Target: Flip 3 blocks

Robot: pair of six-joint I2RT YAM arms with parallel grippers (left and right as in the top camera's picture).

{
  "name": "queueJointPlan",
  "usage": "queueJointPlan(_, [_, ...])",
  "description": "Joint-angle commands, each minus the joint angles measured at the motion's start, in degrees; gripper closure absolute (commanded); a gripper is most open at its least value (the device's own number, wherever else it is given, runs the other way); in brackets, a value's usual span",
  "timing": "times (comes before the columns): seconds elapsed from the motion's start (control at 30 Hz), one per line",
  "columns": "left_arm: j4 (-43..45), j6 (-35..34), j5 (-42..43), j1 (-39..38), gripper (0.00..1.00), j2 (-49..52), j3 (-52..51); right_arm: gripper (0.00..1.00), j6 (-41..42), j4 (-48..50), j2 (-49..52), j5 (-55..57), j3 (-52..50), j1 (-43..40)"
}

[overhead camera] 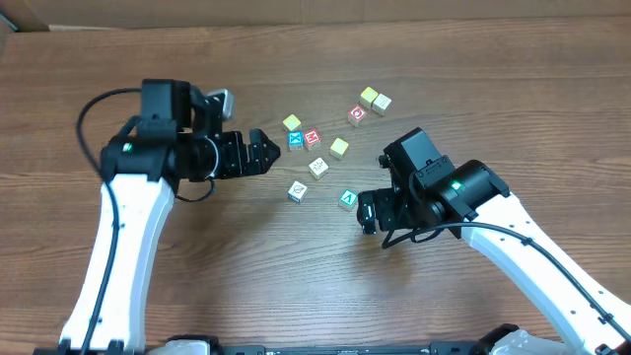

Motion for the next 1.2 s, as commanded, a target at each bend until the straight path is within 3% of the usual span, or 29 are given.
queueJointPlan(0.0, [-1.8, -1.4, 2.5, -0.4, 0.00, 4.4, 1.0, 0.00, -7.0, 1.6, 0.2, 2.2, 1.1, 0.2])
queueJointPlan(0.07, [-3.1, -1.4, 2.5, -0.4, 0.00, 6.8, 1.0, 0.00, -9.8, 2.2, 1.5, 2.1, 1.1, 0.2])
queueJointPlan(0.27, [-3.5, -1.0, 2.5, -0.4, 0.00, 11.0, 1.0, 0.12, -13.2, 6.2, 8.7, 2.8, 1.1, 2.2])
queueJointPlan(0.47, [-2.4, -0.5, 2.5, -0.4, 0.00, 10.9, 1.0, 0.09, -15.2, 14.6, 17.0, 4.4, 1.1, 6.5])
queueJointPlan(0.8, [-2.4, 1.7, 2.6, -0.4, 0.00, 10.9, 1.0, 0.12, -18.5, 23.6, 24.9, 15.3, 1.1, 7.9])
queueJointPlan(1.0, [-2.0, 2.1, 2.5, -0.4, 0.00, 10.9, 1.0, 0.35, -20.9, 30.2, 24.9, 15.6, 1.1, 7.9])
queueJointPlan(1.17, [-2.0, 2.1, 2.5, -0.4, 0.00, 10.9, 1.0, 0.37, -20.7, 29.0, 25.1, 14.3, 1.1, 7.9])
